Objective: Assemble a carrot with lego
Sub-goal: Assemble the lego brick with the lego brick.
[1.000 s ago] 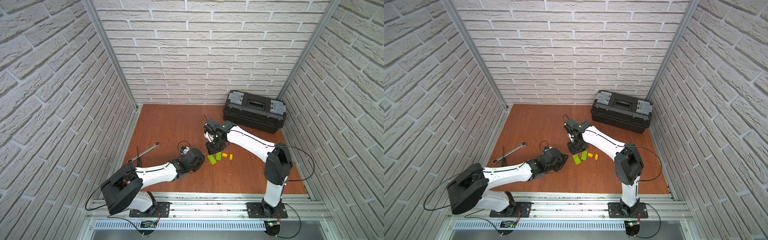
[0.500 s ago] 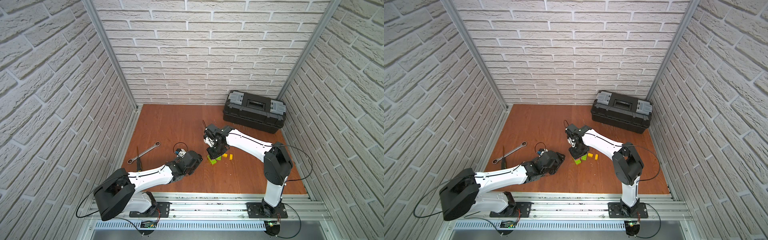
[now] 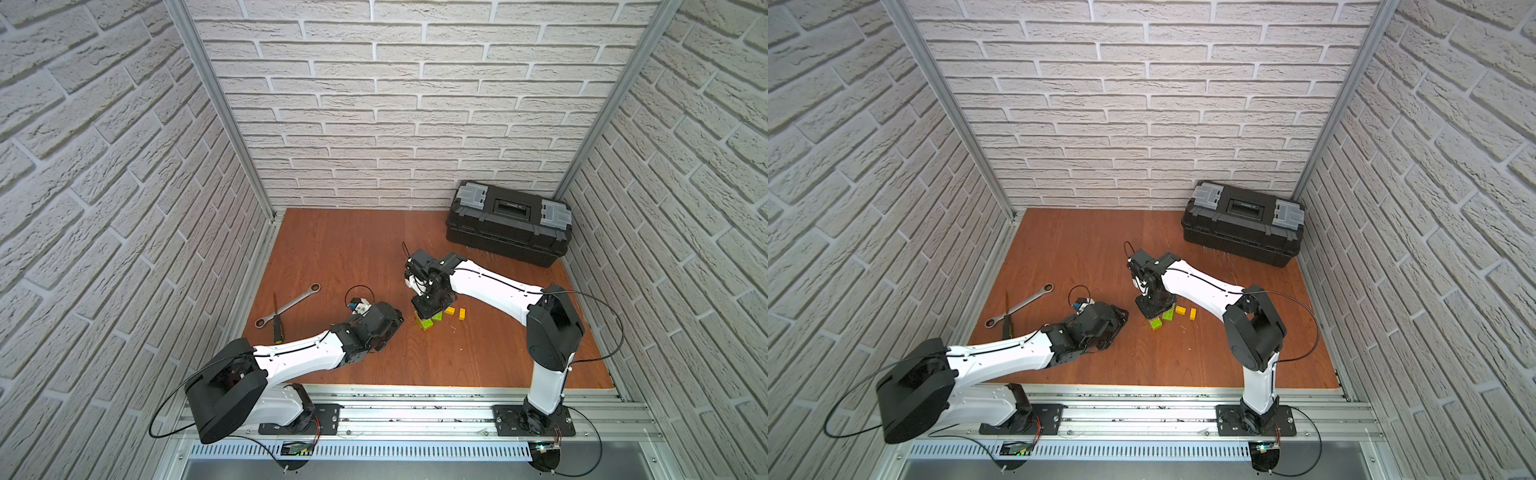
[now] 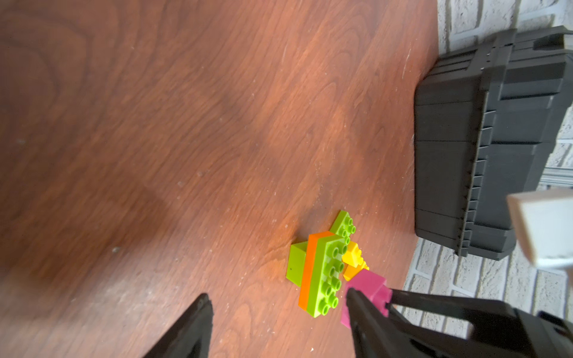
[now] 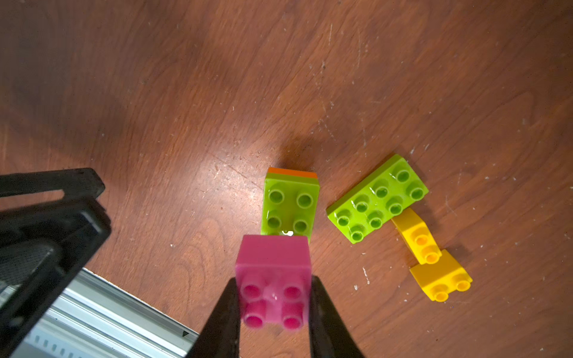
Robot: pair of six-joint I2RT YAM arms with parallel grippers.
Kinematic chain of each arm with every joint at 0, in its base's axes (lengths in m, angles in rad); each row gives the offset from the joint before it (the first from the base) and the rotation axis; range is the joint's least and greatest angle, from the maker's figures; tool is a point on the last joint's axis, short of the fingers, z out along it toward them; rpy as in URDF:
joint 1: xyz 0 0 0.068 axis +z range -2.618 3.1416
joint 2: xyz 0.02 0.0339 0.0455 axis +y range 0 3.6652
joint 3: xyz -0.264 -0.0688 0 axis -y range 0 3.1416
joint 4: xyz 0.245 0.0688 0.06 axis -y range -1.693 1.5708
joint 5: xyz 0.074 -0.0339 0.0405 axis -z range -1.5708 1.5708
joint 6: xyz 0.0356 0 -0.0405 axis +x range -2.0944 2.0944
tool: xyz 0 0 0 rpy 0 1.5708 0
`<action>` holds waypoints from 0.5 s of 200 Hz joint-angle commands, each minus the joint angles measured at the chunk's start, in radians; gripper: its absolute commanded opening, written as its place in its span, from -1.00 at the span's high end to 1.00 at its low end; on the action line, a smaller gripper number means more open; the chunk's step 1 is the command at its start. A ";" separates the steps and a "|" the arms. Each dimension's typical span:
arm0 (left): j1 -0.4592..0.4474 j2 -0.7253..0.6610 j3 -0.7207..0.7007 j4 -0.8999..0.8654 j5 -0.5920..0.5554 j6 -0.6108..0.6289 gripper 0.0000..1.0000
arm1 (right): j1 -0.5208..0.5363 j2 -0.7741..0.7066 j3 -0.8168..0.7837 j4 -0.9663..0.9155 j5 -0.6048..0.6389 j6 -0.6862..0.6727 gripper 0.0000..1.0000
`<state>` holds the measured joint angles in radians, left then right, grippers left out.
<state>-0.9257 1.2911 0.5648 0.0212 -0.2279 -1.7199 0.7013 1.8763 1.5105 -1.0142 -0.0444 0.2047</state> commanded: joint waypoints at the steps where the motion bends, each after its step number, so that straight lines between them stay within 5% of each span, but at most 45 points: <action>1: 0.002 -0.021 -0.020 0.001 -0.019 0.014 -0.42 | 0.008 0.017 -0.002 -0.014 0.024 0.004 0.64; 100: 0.003 -0.052 -0.045 -0.006 -0.025 0.014 -0.42 | 0.007 0.045 0.003 -0.026 0.025 0.051 0.65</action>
<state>-0.9253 1.2594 0.5346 0.0196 -0.2314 -1.7199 0.7025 1.9148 1.5105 -1.0309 -0.0238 0.2325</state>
